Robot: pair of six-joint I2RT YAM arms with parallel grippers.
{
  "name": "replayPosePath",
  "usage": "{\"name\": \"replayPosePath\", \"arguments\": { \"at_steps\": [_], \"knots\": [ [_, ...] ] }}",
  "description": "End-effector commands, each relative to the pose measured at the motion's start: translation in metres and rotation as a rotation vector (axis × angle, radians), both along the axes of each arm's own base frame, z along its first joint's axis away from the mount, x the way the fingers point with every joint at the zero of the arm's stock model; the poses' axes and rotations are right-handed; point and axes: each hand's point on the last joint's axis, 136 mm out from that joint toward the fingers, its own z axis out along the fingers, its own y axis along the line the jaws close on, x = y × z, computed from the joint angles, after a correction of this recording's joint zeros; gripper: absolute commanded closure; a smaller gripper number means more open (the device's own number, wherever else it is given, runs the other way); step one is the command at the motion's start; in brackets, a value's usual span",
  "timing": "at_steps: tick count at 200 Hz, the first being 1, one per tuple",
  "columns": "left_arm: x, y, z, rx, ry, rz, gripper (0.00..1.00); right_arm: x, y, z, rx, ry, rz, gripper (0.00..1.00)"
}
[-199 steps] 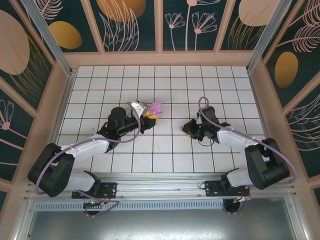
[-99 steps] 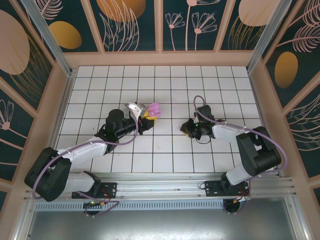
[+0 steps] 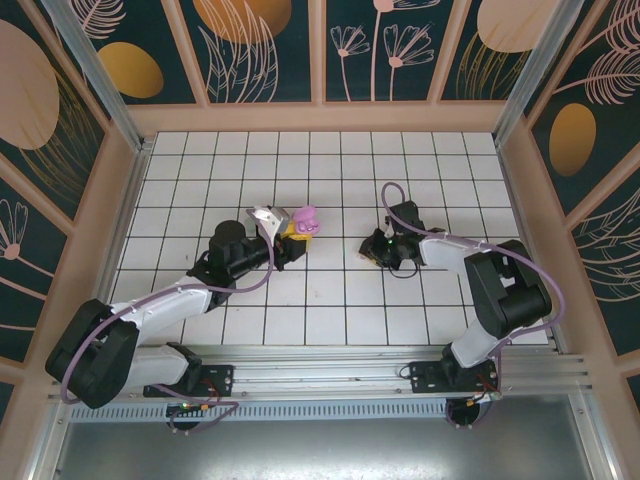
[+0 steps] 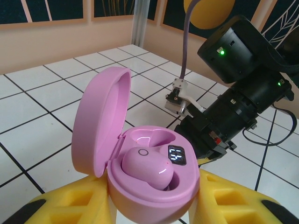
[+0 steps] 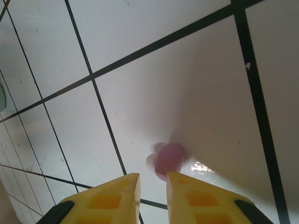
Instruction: Insert wireless bluetooth earbuds into charging case
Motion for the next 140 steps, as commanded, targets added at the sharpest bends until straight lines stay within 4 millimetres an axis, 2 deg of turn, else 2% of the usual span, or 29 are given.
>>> {"name": "replayPosePath", "arguments": {
  "at_steps": [1, 50, 71, 140],
  "knots": [
    [-0.001, 0.002, 0.008, -0.006, -0.035, 0.005, 0.64, 0.004, -0.006, 0.0, -0.035, 0.0, 0.001, 0.78],
    [-0.001, 0.002, 0.009, -0.008, -0.037, 0.003, 0.64, 0.002, -0.009, -0.002, -0.049, 0.008, -0.007, 0.77],
    [-0.002, 0.001, 0.009, -0.008, -0.038, 0.0, 0.64, 0.002, -0.008, -0.005, -0.049, 0.017, -0.008, 0.73],
    [-0.003, 0.004, 0.008, -0.001, -0.043, 0.006, 0.63, 0.009, 0.0, -0.014, -0.043, 0.031, 0.02, 0.72]
  ]
}}
